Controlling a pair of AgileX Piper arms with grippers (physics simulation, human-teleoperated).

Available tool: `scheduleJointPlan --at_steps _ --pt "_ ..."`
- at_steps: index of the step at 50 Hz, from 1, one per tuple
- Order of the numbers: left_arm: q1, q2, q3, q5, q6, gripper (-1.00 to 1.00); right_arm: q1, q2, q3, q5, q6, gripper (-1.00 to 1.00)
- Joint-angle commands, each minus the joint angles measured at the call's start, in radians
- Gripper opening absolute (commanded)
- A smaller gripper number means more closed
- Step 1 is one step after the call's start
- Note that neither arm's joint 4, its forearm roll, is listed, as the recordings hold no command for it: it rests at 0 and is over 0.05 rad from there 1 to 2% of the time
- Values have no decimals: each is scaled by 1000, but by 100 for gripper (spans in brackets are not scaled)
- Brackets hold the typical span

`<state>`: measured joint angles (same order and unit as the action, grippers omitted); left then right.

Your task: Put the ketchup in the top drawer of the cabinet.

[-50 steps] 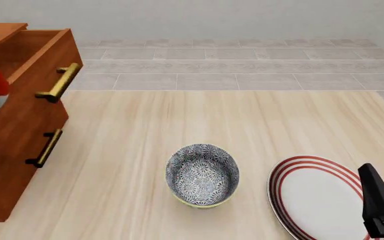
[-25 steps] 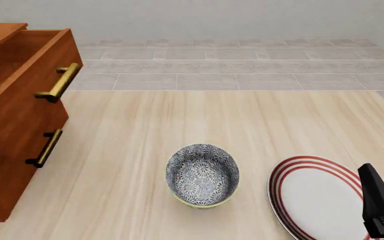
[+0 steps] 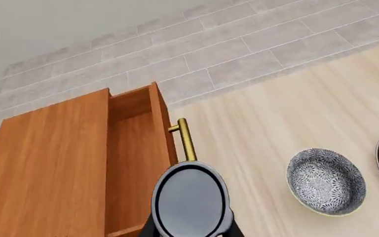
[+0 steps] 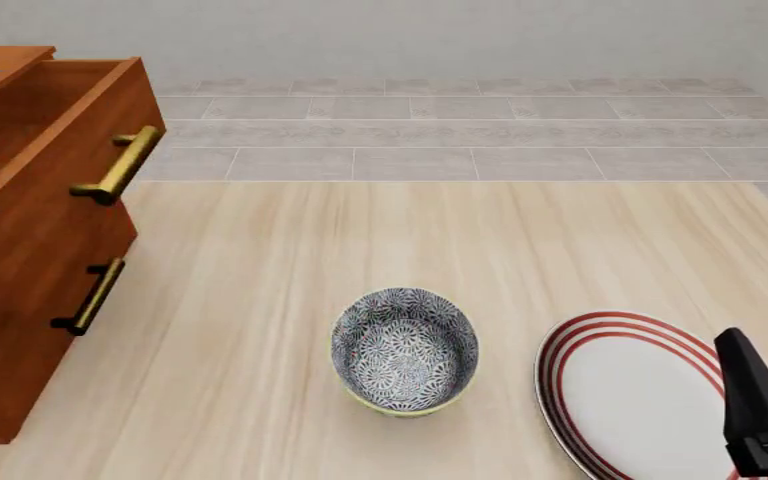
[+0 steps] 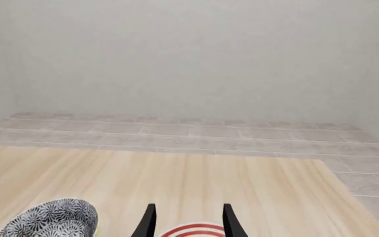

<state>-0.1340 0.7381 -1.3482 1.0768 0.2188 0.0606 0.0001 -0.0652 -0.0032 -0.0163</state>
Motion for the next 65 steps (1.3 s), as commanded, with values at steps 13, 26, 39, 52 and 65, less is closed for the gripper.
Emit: scheduleJointPlan --at_steps 13,26,39,52,65 --pt "129 91 35 -106 -58 -100 -3 0 2 2 -2 100" --pt "159 116 71 -155 -39 -100 -3 0 -1 4 -2 100" --pt "197 147 156 -231 -42 -100 -2 0 13 -7 -3 100" --pt "191 154 224 -278 -43 -100 -2 0 11 -2 -6 100" --pt "215 168 196 -261 -4 -100 0 0 7 7 -6 100"
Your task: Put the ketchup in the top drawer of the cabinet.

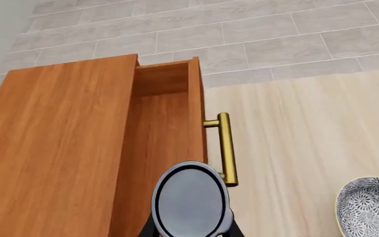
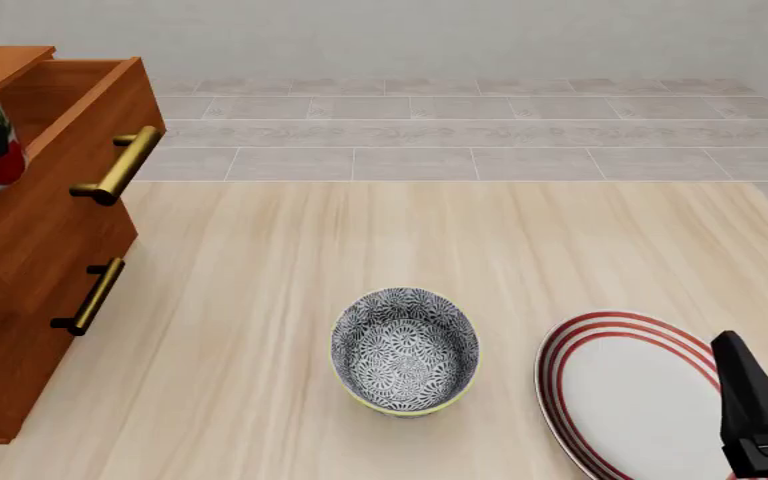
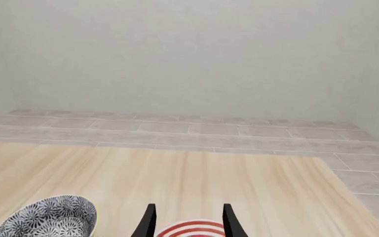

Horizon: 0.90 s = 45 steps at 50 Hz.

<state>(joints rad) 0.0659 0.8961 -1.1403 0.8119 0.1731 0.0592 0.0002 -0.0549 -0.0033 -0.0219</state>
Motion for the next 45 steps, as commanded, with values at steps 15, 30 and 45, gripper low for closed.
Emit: scheduleJointPlan --at_steps 15,30,45 --pt "30 26 -50 20 49 -100 5 0 -1 9 -3 100" --pt "51 34 -60 22 54 -100 5 0 8 3 -3 100" --pt "84 41 -23 -9 51 -100 6 0 1 12 -6 100"
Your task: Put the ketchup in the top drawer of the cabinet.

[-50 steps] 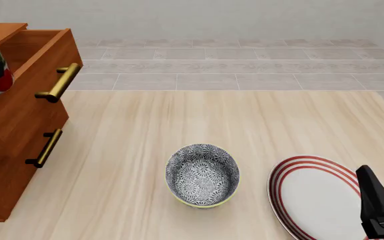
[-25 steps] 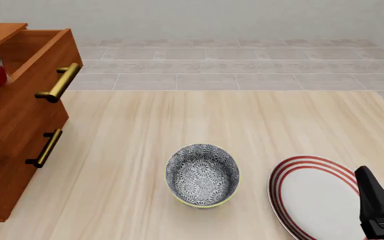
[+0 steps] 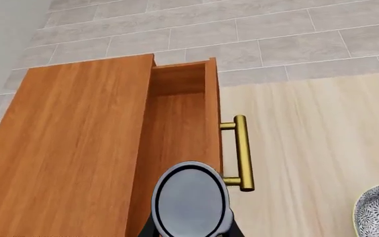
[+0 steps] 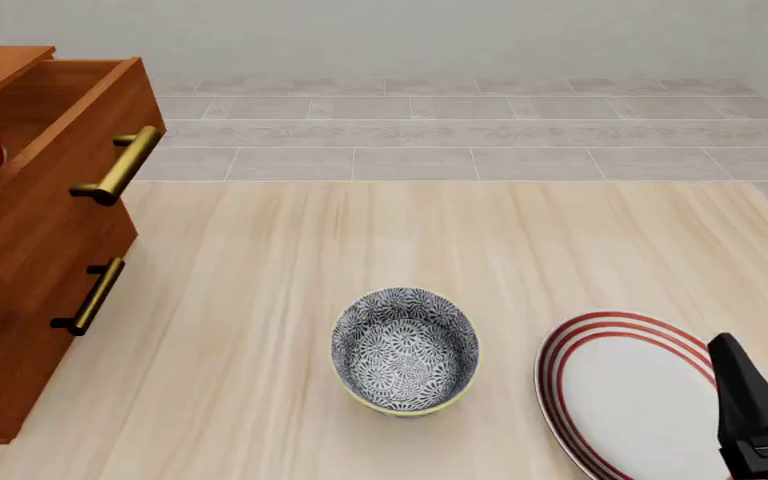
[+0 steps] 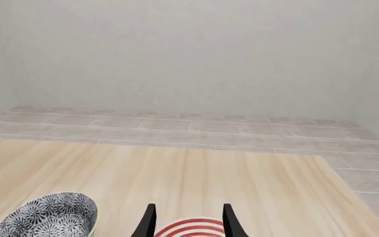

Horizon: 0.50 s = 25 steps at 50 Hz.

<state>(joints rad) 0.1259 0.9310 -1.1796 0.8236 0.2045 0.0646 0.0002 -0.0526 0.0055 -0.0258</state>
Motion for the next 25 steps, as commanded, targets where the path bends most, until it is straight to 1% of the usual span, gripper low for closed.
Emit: scheduleJointPlan --at_steps 1,7,8,11,25 --pt "27 8 18 -23 20 -100 0 0 -1 4 -2 100" --pt "53 16 31 -41 26 -100 0 0 6 -3 -2 100" --pt "57 19 27 -40 16 -100 0 0 8 -5 -2 100" --pt "66 23 20 -41 15 -100 0 0 8 -5 -2 100" --pt "87 29 24 -53 12 -100 0 0 4 0 -2 100"
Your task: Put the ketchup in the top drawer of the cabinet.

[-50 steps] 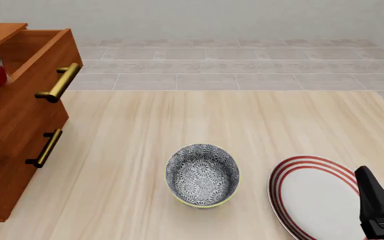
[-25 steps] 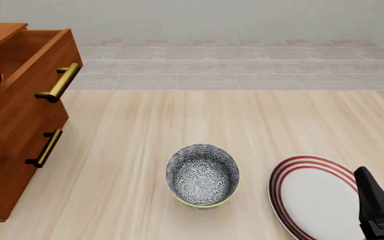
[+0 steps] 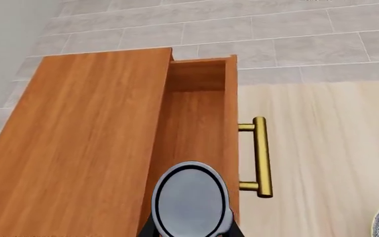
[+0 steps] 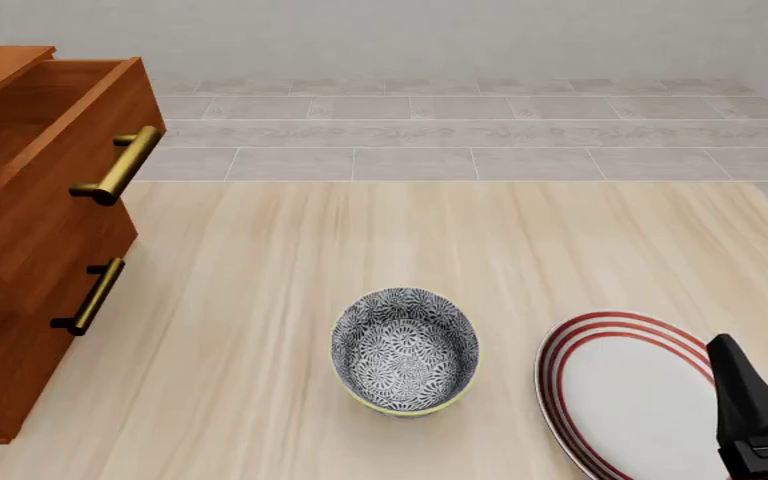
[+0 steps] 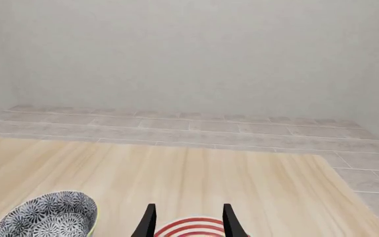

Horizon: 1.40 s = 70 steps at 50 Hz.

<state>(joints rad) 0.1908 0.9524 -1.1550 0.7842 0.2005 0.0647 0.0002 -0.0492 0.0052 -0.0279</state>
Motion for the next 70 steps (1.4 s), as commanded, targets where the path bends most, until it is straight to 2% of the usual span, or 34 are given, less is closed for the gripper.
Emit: scheduleJointPlan --at_steps 1,59,60,70 --pt "26 8 9 -20 15 -100 0 0 -7 8 0 100" --pt "47 14 45 -44 15 -100 -4 0 14 -13 -8 100" --pt "45 14 43 -43 12 100 -4 0 13 -11 -9 100" --pt "49 15 49 -50 14 100 -4 0 2 1 -6 100"
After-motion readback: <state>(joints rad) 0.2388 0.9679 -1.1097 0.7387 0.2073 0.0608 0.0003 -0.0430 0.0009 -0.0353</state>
